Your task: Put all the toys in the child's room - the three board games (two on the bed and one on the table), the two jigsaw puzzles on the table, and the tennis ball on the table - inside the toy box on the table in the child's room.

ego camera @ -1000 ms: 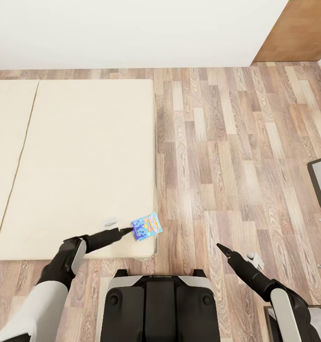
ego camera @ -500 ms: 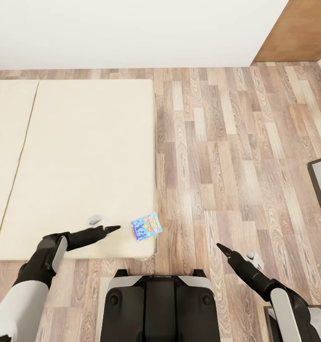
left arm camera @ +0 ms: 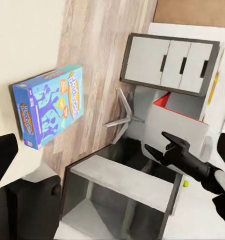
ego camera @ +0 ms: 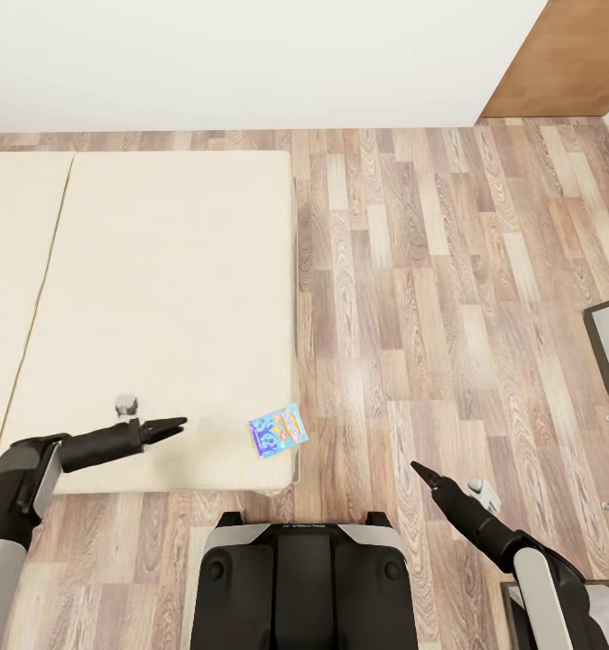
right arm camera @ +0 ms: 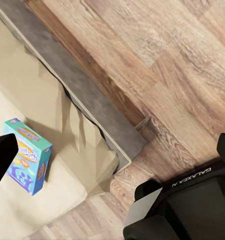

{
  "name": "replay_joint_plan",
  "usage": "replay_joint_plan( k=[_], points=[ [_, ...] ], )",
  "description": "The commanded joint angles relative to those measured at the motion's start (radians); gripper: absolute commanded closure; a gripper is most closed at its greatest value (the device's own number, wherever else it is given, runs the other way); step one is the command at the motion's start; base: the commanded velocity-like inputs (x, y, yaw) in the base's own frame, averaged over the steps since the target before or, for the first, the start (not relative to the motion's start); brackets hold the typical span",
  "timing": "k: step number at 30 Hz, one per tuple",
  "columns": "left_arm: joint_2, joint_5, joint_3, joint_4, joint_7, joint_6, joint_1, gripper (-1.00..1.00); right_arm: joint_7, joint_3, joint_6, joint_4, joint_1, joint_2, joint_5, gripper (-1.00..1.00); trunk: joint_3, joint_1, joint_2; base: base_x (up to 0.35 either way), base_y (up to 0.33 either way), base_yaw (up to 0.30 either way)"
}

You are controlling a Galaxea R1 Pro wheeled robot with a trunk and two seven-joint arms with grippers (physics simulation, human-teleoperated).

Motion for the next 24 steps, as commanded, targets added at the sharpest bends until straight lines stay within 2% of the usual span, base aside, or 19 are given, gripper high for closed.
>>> replay_joint_plan(
  k=[1, 3, 4, 11, 24],
  points=[
    [0.022, 0.001, 0.0, -0.002, -0.069, 0.024, 0.007, -1.0, 0.005, -0.004, 0.008, -0.001, -0.001, 0.001, -0.002, -1.0, -0.001, 0.001, -0.001, 0.0, 0.0, 0.0],
    [0.041, 0.001, 0.0, -0.007, -0.123, 0.037, 0.016, -1.0, 0.006, -0.004, 0.009, -0.001, -0.001, 0.0, -0.003, -1.0, -0.001, 0.001, -0.001, 0.0, 0.0, 0.0],
    [0.059, 0.002, 0.001, -0.013, -0.158, 0.047, 0.028, -1.0, 0.007, -0.005, 0.01, -0.001, -0.001, 0.0, -0.005, -1.0, -0.001, 0.001, -0.001, 0.0, 0.0, 0.0],
    [0.096, 0.006, 0.002, -0.058, -0.159, 0.065, 0.067, -1.0, 0.008, -0.005, 0.016, -0.007, -0.009, -0.001, -0.007, -1.0, -0.001, 0.001, -0.001, 0.0, 0.0, 0.0],
    [0.103, 0.005, 0.008, -0.081, -0.159, 0.066, 0.072, -1.0, 0.006, 0.002, 0.02, -0.011, -0.011, -0.004, -0.008, -1.0, -0.001, 0.001, -0.001, 0.0, 0.0, 0.0]
  ],
)
